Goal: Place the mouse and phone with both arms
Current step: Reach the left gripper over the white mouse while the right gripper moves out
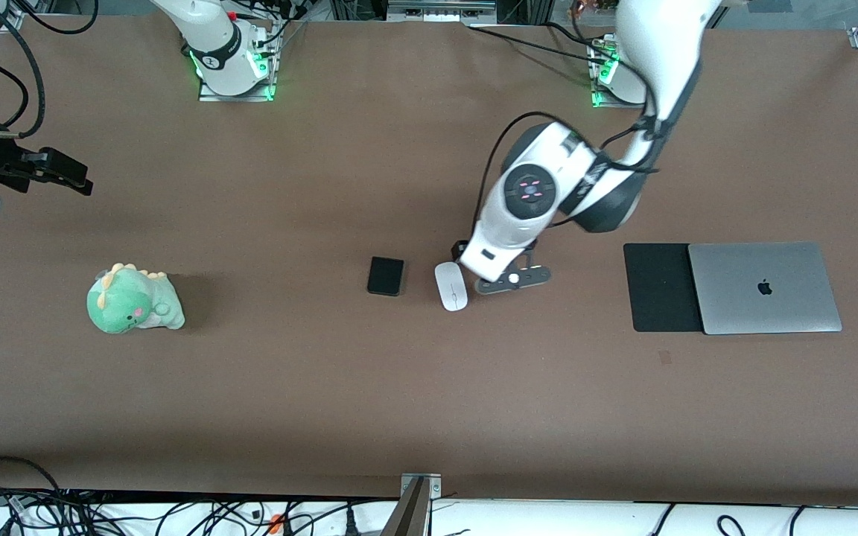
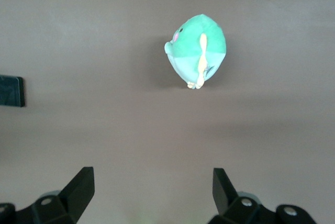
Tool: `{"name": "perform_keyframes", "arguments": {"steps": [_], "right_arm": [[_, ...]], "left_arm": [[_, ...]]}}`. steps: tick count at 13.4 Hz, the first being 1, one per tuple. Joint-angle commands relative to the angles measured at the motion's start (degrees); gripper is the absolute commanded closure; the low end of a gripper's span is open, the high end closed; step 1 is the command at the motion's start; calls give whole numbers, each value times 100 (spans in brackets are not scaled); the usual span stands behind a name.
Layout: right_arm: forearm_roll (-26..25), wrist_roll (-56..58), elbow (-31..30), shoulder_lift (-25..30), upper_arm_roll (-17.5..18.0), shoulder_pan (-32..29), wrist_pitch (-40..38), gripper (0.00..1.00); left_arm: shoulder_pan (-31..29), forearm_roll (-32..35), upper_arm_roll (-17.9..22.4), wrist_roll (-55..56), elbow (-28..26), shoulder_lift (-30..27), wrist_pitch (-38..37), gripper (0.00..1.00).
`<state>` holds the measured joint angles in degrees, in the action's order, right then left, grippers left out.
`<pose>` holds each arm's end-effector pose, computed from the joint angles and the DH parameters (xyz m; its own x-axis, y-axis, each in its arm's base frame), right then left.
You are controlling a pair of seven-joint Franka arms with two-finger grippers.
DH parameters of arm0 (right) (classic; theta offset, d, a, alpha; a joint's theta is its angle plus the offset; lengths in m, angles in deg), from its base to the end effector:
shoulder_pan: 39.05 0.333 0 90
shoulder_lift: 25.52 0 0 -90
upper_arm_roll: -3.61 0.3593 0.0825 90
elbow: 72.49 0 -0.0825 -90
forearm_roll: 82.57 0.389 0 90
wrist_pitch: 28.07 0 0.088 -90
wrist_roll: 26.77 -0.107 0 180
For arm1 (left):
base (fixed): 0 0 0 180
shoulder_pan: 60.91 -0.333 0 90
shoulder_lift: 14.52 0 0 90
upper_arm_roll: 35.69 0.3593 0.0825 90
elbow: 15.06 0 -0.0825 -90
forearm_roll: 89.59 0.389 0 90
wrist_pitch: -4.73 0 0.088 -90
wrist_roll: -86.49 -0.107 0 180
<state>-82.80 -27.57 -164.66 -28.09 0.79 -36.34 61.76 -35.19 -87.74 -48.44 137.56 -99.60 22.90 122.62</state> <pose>0.5715 -0.0009 0.6242 0.9962 -0.0160 -0.0854 -0.0154 -0.9999 0.0074 0.5983 -0.4319 0.3280 0.9637 0.2393 -0.1186 0.2436 -0.9696 0.0230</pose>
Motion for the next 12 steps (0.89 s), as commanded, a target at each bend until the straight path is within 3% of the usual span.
{"name": "perform_keyframes", "arguments": {"steps": [1,3,12], "right_arm": [[-21,142,41,-86,18,89,-211,0],[-21,177,41,-192,18,89,-220,0],[163,-209,24,-947,18,766,165,0]], "left_arm": [[222,193,88,306,544,573,433,0],[450,254,176,647,544,836,865,0],[1040,492,774,1370,605,1391,1377,0]]}}
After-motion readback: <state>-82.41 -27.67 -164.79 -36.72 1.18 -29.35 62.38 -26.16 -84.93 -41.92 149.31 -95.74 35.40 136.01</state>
